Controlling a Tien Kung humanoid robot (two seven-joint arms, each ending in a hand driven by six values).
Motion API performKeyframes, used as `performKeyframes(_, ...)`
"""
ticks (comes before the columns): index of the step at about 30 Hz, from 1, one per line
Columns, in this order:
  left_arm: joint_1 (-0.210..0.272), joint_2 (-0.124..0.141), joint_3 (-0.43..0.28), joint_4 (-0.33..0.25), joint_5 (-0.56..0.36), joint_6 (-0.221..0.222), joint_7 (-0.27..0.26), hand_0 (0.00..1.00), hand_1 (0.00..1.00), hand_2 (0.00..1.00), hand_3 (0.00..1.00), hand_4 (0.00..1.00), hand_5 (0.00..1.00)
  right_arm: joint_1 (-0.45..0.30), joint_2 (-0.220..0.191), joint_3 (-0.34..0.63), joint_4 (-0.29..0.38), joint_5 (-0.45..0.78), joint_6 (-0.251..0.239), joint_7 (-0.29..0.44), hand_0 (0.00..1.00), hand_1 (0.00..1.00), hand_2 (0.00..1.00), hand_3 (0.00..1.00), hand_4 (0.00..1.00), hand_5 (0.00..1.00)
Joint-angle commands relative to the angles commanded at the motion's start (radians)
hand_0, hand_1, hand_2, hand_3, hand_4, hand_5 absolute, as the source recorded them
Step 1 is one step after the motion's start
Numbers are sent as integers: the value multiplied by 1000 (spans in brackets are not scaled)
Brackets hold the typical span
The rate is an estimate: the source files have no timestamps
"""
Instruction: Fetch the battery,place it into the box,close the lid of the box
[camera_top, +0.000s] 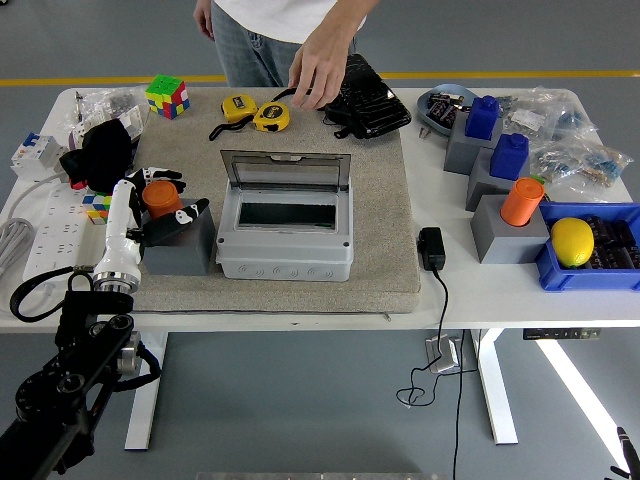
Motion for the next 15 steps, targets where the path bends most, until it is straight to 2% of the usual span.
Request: performKeyframes(15,4,-4,6,4,-10,16,-10,232,309,301,272,948,69,0,-2,-5,0,3,-1,-1,837,783,763,797,998,998)
